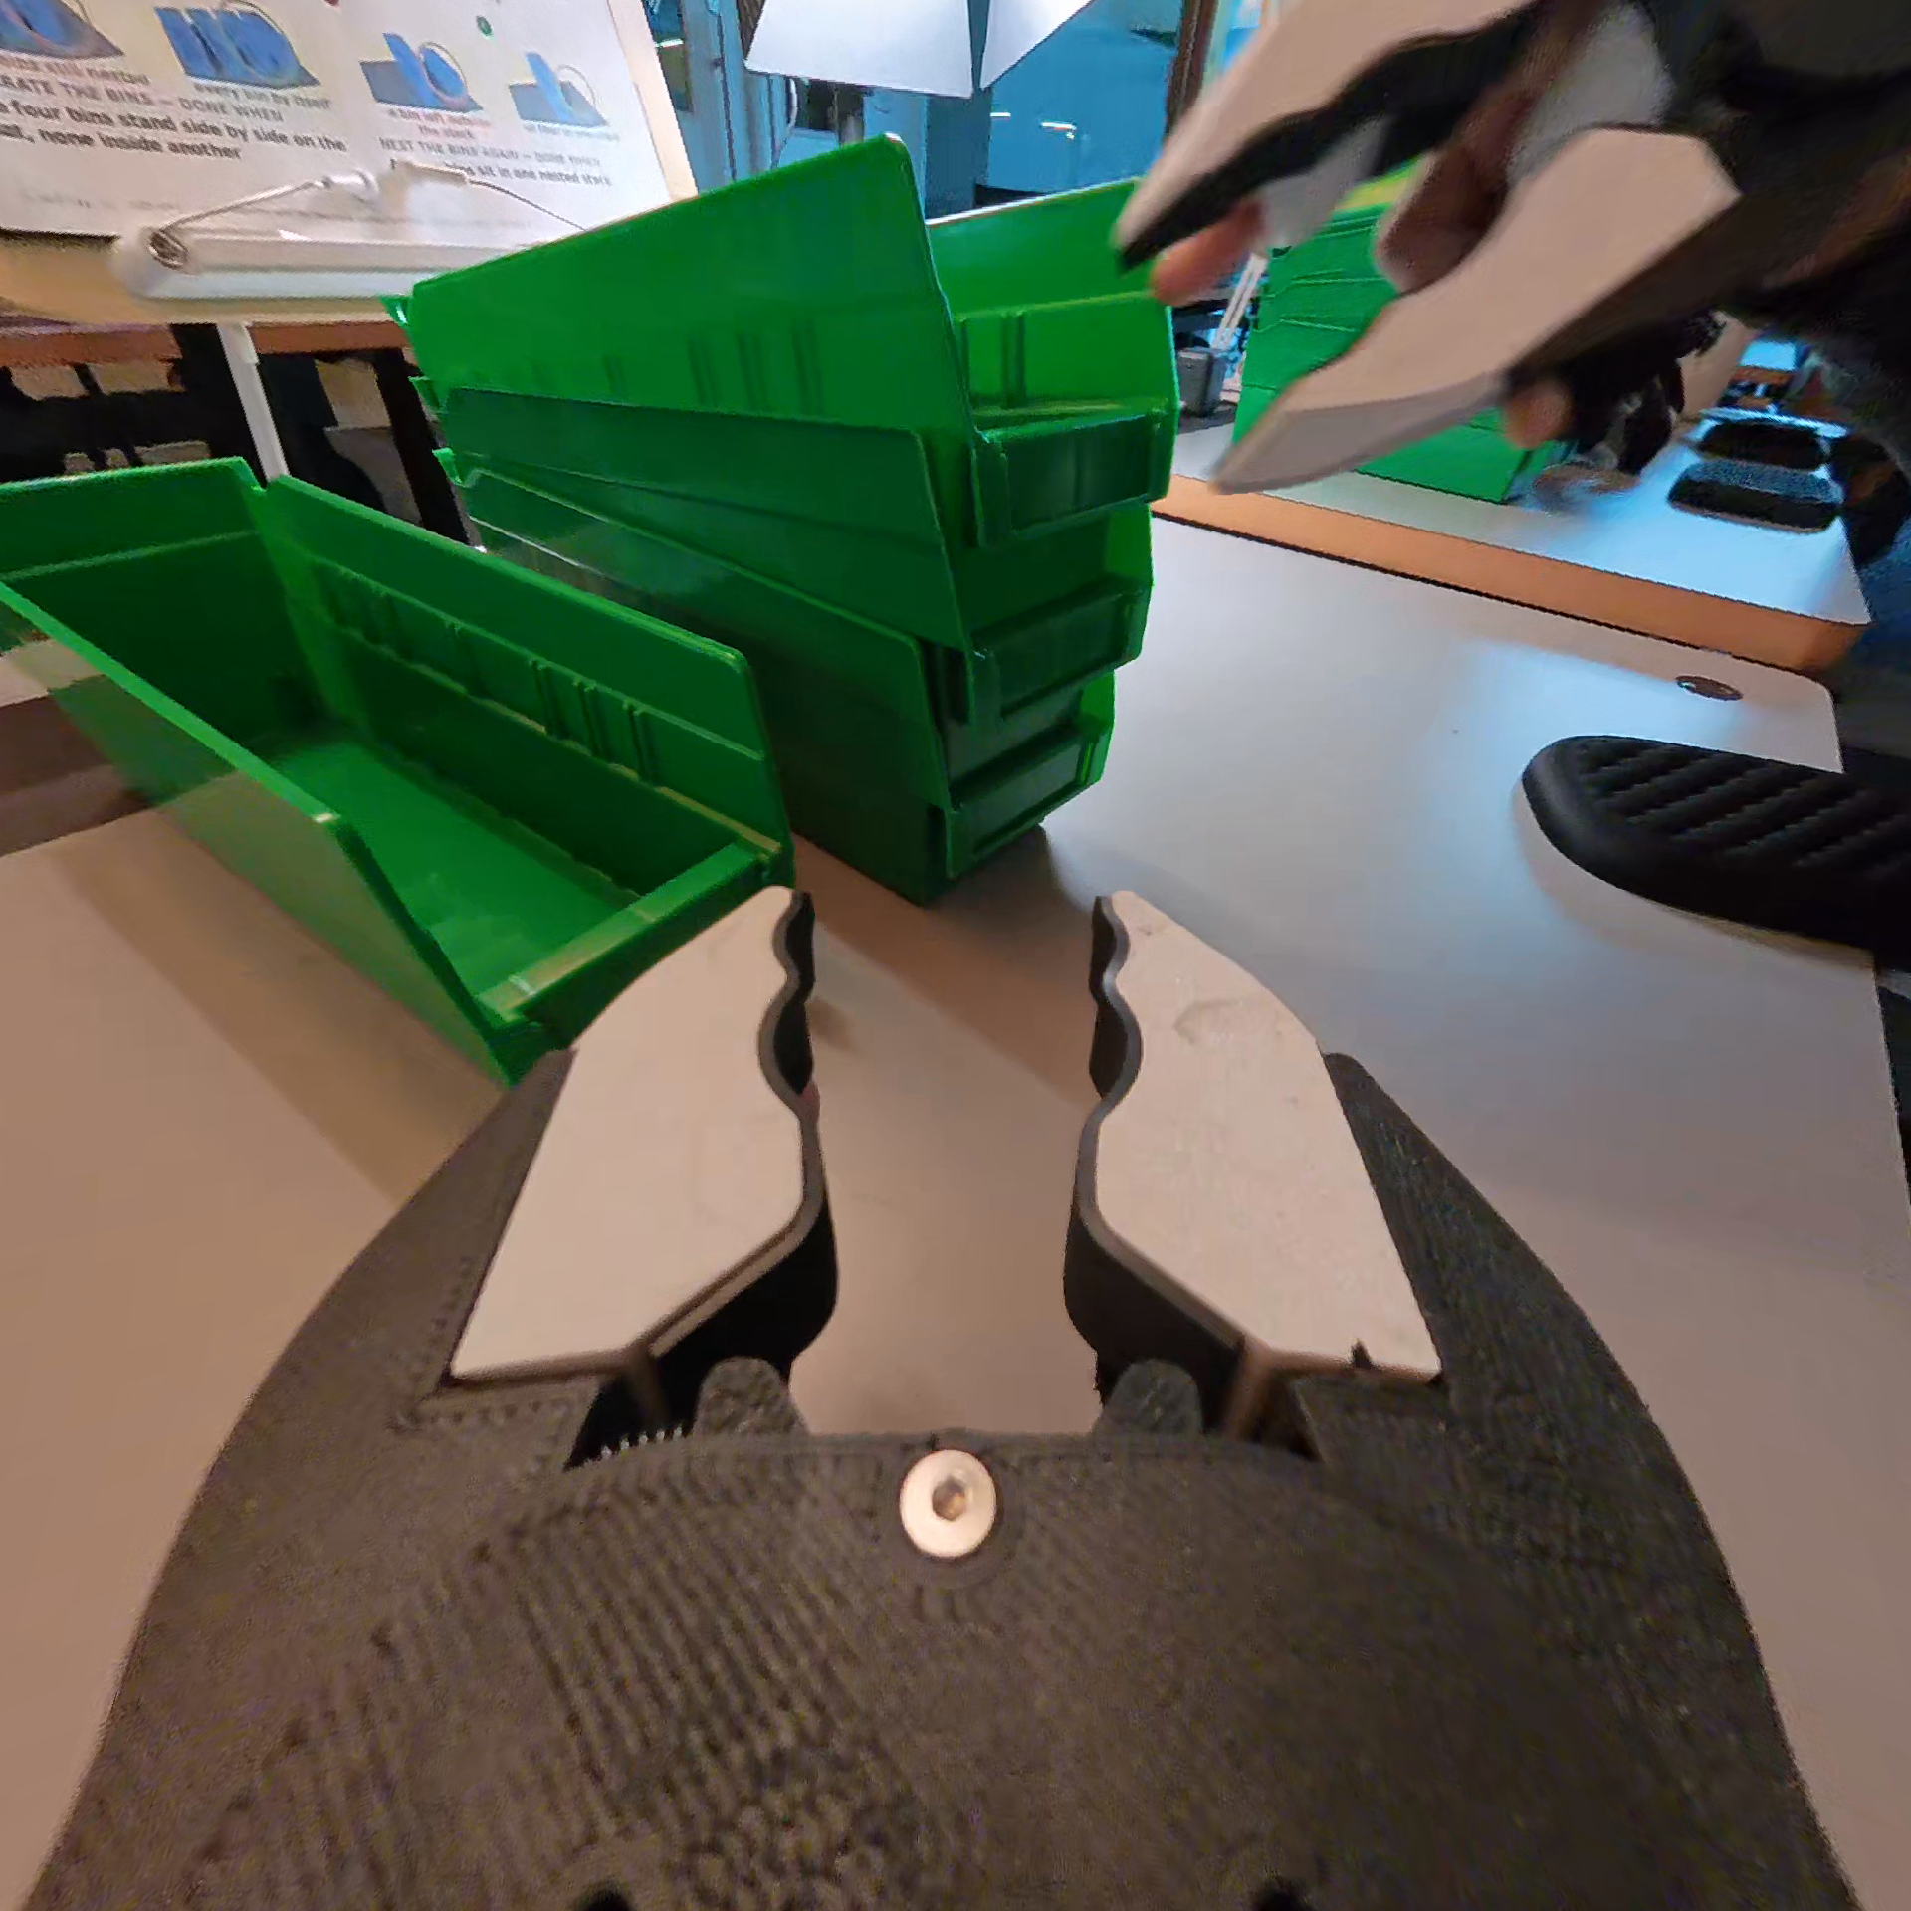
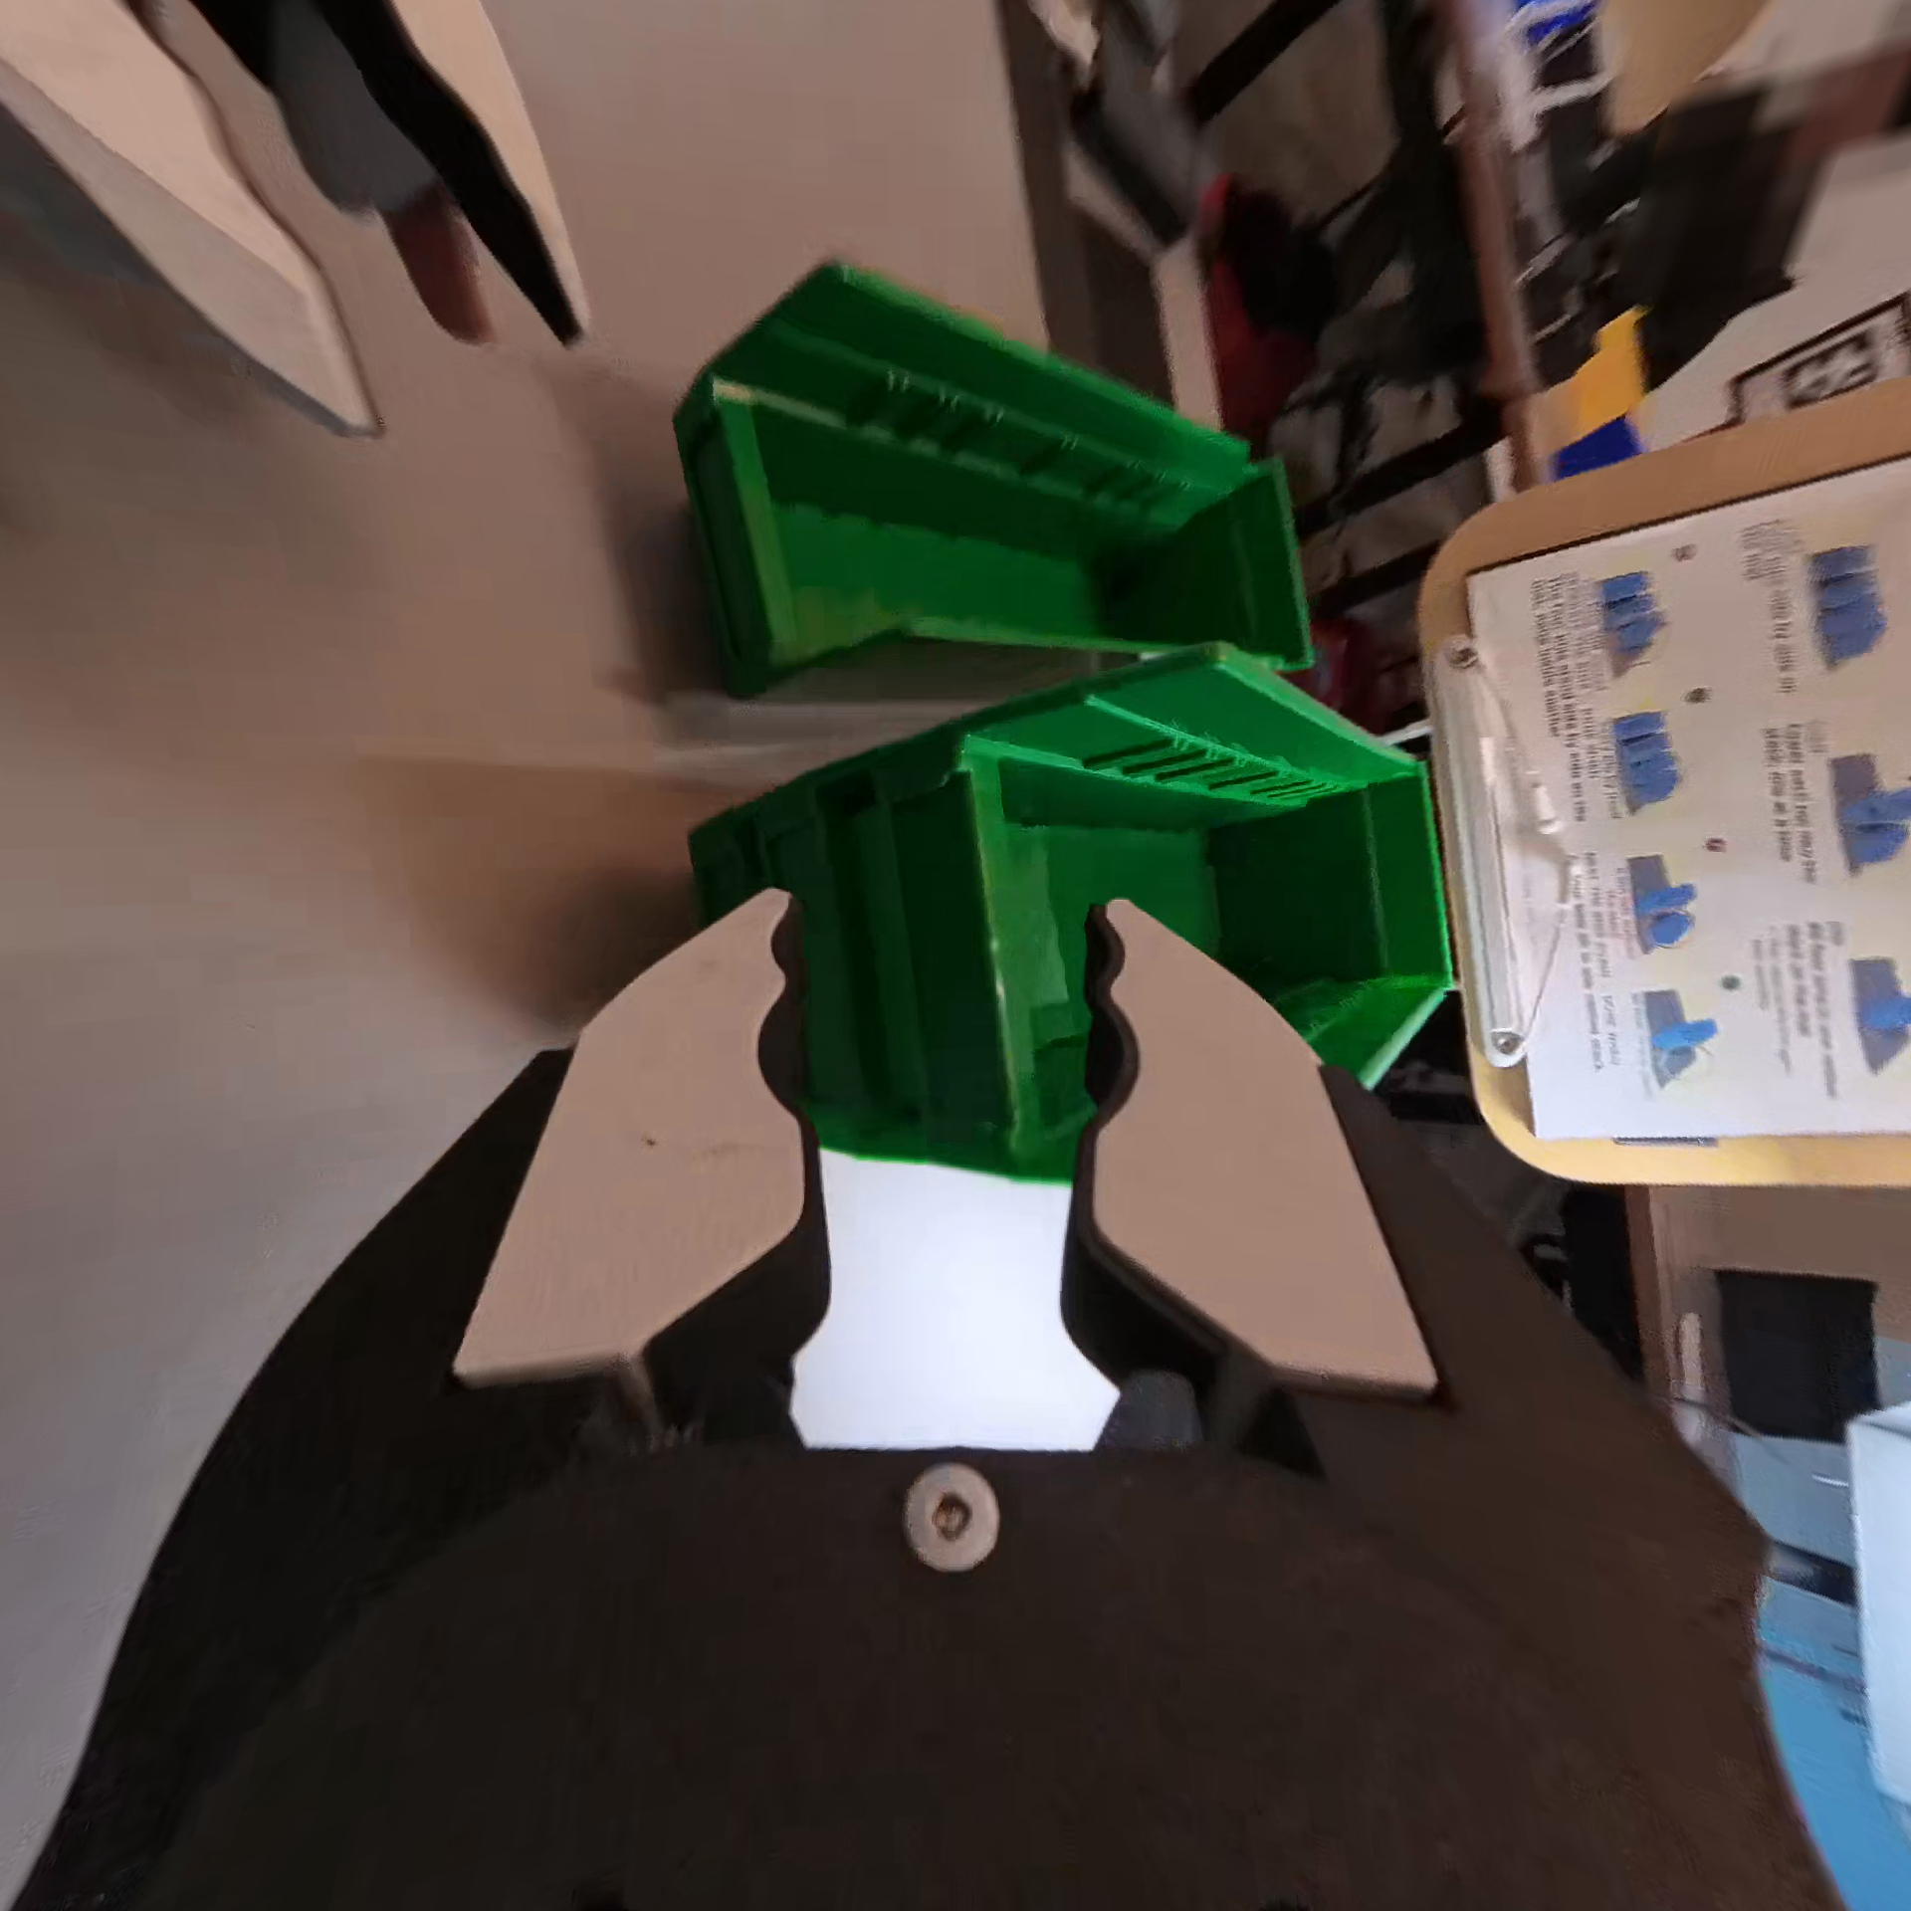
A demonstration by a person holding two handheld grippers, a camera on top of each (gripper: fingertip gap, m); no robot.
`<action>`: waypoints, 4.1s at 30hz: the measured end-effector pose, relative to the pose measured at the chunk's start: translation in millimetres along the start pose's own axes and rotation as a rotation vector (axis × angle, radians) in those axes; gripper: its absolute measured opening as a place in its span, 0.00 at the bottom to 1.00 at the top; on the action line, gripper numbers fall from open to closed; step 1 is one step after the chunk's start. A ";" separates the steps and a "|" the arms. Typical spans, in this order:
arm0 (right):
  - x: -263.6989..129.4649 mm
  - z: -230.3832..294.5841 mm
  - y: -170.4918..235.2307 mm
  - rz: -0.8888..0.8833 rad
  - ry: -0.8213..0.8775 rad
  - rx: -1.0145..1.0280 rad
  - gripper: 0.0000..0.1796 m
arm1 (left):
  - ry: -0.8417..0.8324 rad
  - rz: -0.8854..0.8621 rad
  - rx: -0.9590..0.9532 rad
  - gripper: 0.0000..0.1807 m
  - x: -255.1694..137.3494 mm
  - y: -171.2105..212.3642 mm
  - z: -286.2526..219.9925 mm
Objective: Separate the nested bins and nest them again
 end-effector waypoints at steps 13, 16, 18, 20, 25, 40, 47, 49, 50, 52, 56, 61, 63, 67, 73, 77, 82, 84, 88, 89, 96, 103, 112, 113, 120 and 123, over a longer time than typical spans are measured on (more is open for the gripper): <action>60.3 -6.0 -0.9 0.347 -0.143 -0.121 0.16 | 0.014 -0.025 0.040 0.27 -7.5 -3.1 -5.6; 53.9 -12.1 -3.6 0.338 -0.168 -0.129 0.16 | 0.009 -0.019 0.047 0.27 -6.5 -2.0 -5.9; 46.1 -20.9 -7.2 0.323 -0.198 -0.103 0.16 | 0.008 -0.015 0.050 0.27 -5.6 -1.3 -6.5; 37.4 -30.5 -10.7 0.305 -0.218 -0.081 0.16 | 0.005 -0.007 0.052 0.27 -4.4 -0.3 -6.4; 9.6 -56.0 -20.9 0.244 -0.151 -0.061 0.16 | -0.008 -0.005 0.061 0.27 -3.6 0.6 -6.1; -56.9 -64.4 88.9 0.317 0.016 -0.011 0.16 | -0.167 0.012 0.097 0.30 -5.2 -0.8 1.2; -20.8 -27.8 178.5 0.375 -0.031 -0.009 0.16 | -0.188 0.043 0.088 0.32 -0.9 3.2 3.9; -8.9 -17.2 196.9 0.374 -0.047 -0.023 0.16 | -0.190 0.051 0.097 0.32 0.7 4.2 2.9; -3.2 -11.7 203.9 0.371 -0.055 -0.031 0.16 | -0.188 0.056 0.102 0.32 1.6 4.9 2.2; 7.4 -1.6 213.6 0.364 -0.076 -0.039 0.16 | -0.177 0.068 0.108 0.33 3.5 6.5 0.5; 25.8 8.4 226.8 0.389 -0.066 -0.087 0.16 | -0.165 0.082 0.100 0.33 6.0 8.7 0.3; 37.6 5.0 240.4 0.412 -0.052 -0.104 0.16 | -0.166 0.080 0.102 0.33 5.2 8.5 -0.2; 41.2 5.7 246.4 0.428 -0.051 -0.124 0.16 | -0.166 0.079 0.104 0.33 5.0 8.3 -0.4; 45.3 12.6 253.3 0.437 -0.054 -0.132 0.15 | -0.162 0.081 0.106 0.33 5.2 8.6 -0.6; 28.4 18.3 243.7 0.356 -0.035 -0.023 0.24 | -0.162 0.087 0.109 0.33 5.9 9.2 -0.9; -11.5 19.6 223.1 0.075 -0.023 0.297 0.27 | -0.163 0.088 0.120 0.33 5.8 7.4 -1.2; -54.3 40.6 222.4 -0.215 -0.006 0.755 0.37 | -0.092 0.142 0.181 0.31 12.8 -3.8 -9.4; -64.4 56.6 228.8 -0.269 0.006 0.878 0.39 | -0.029 0.172 0.234 0.28 17.0 -16.7 -19.4; -78.5 88.3 233.6 -0.333 0.020 0.988 0.39 | 0.037 0.275 0.446 0.28 38.6 -48.3 -43.3; -81.0 93.7 233.1 -0.342 0.031 0.993 0.39 | 0.056 0.296 0.498 0.28 47.0 -57.5 -50.3; -89.6 97.1 231.7 -0.410 0.095 1.015 0.37 | 0.029 0.611 0.826 0.31 128.5 -97.2 -69.3; -94.1 98.7 233.7 -0.456 0.121 1.019 0.35 | -0.014 0.920 0.939 0.17 175.2 -71.9 -51.7; -92.9 100.0 232.4 -0.448 0.123 1.004 0.33 | 0.004 0.934 0.951 0.16 173.7 -72.1 -49.9; -92.5 100.3 231.8 -0.442 0.125 0.999 0.33 | 0.005 0.926 0.947 0.16 172.5 -73.2 -49.4; -86.8 102.4 226.2 -0.383 0.116 0.949 0.32 | 0.029 0.872 0.885 0.16 163.6 -86.8 -47.0; -85.2 103.8 223.9 -0.363 0.120 0.924 0.32 | 0.038 0.861 0.877 0.16 161.9 -89.3 -48.4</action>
Point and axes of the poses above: each gripper's, where its closed fingertips meet, x out along the fingers, y out of its underside, z = x × y across the jaws, the point moved 7 cm from there along -x, back along the fingers, and after that the axes turned 9 degrees about z, right-handed, at the moved point
